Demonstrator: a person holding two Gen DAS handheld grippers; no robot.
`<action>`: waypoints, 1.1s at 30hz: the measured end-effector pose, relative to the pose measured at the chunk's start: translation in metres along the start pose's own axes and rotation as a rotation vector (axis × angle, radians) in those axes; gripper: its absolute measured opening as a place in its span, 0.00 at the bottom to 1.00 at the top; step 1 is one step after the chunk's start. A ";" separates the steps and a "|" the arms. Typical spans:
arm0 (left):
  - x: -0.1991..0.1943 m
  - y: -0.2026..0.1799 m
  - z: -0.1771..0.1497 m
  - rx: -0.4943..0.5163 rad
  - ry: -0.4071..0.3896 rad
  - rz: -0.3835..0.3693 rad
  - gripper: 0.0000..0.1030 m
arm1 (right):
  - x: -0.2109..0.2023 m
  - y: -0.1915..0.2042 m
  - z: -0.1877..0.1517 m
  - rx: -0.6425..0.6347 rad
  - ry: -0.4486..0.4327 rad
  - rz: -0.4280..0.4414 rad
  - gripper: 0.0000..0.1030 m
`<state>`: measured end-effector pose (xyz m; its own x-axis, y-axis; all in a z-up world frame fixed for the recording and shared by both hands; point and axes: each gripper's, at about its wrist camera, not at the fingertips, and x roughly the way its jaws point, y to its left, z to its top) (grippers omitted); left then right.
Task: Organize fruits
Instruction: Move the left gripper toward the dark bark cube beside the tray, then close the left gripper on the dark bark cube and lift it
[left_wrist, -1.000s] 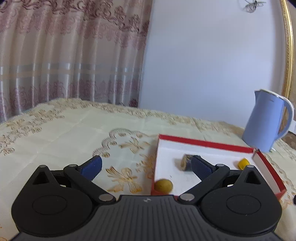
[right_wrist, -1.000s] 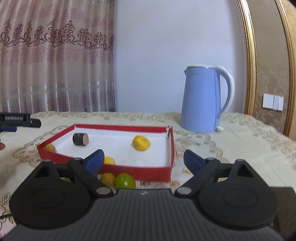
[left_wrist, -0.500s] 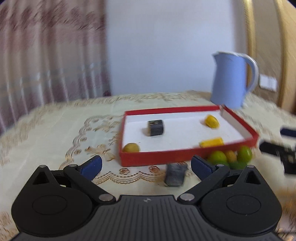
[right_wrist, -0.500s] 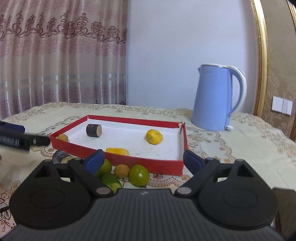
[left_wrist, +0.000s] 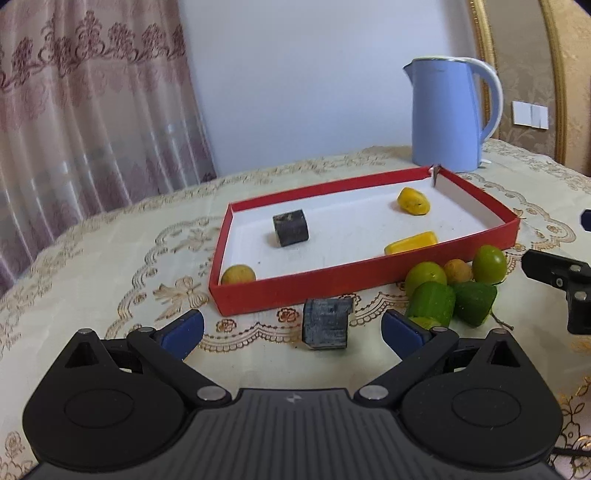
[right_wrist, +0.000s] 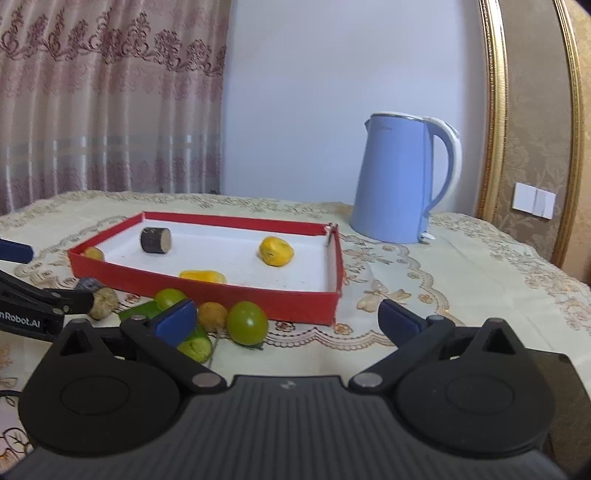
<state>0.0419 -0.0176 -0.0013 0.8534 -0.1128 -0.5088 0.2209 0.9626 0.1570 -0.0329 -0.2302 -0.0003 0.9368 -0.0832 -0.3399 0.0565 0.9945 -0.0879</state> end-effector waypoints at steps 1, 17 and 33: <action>0.001 0.000 0.000 -0.003 0.004 -0.006 1.00 | 0.001 0.002 0.000 -0.009 0.011 -0.035 1.00; 0.013 0.008 -0.004 -0.088 0.033 0.008 1.00 | 0.002 0.005 -0.003 -0.029 0.050 0.005 1.00; 0.033 0.003 -0.002 -0.035 0.110 -0.090 0.60 | 0.001 0.011 -0.005 -0.065 0.074 -0.005 1.00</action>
<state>0.0696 -0.0181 -0.0194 0.7738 -0.1732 -0.6093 0.2760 0.9580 0.0781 -0.0330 -0.2196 -0.0060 0.9082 -0.0952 -0.4076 0.0366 0.9881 -0.1493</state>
